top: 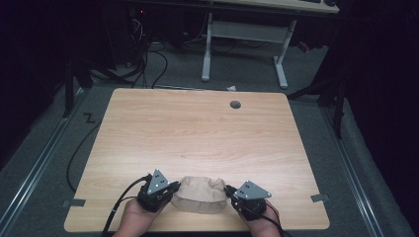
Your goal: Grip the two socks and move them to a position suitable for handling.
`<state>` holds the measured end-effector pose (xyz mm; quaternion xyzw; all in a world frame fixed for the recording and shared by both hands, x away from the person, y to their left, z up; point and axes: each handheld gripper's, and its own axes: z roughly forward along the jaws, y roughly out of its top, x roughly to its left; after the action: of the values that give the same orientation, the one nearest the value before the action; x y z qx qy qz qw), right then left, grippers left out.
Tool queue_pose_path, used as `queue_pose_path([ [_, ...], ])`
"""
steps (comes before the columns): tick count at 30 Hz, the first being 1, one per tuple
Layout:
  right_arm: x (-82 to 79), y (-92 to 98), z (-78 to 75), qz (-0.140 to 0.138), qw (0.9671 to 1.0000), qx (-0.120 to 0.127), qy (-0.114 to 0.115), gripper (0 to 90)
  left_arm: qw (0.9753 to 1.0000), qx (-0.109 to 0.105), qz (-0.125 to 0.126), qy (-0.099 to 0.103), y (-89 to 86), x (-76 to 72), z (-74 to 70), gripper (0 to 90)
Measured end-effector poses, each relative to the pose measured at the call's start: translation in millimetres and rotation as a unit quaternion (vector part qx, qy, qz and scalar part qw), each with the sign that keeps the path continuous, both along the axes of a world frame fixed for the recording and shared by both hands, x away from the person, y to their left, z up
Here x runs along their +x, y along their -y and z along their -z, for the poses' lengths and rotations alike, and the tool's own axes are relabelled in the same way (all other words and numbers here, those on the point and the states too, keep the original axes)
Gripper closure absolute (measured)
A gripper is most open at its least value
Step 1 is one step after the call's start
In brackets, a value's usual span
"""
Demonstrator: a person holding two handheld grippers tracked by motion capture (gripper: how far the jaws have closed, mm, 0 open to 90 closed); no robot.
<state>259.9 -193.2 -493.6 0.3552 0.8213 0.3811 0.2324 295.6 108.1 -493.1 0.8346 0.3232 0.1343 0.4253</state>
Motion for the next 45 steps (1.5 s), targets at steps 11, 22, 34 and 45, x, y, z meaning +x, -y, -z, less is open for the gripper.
queue_pose_path([
  [11,-7.3,-6.2,15.9,-0.018,0.999,-0.011,-0.039,84.1,0.9991,0.039,0.009,-0.013,-3.4,-6.2,12.7,86.3],
  [22,-2.1,-6.1,27.7,-0.022,0.9971,-0.02,-0.07,83.9,0.996,0.085,0.012,-0.024,2.4,-3.8,26.5,85.1],
  [34,12.8,-5.8,30.9,-0.003,0.9976,-0.019,-0.066,83.7,0.9965,0.078,0.009,-0.027,4.2,-3.4,27.8,82.5],
  [45,14.0,-1.7,24.9,0.004,0.998,0.01,-0.062,75.5,0.9985,0.05,-0.01,-0.02,-1.4,-1.9,19.8,63.4],
])
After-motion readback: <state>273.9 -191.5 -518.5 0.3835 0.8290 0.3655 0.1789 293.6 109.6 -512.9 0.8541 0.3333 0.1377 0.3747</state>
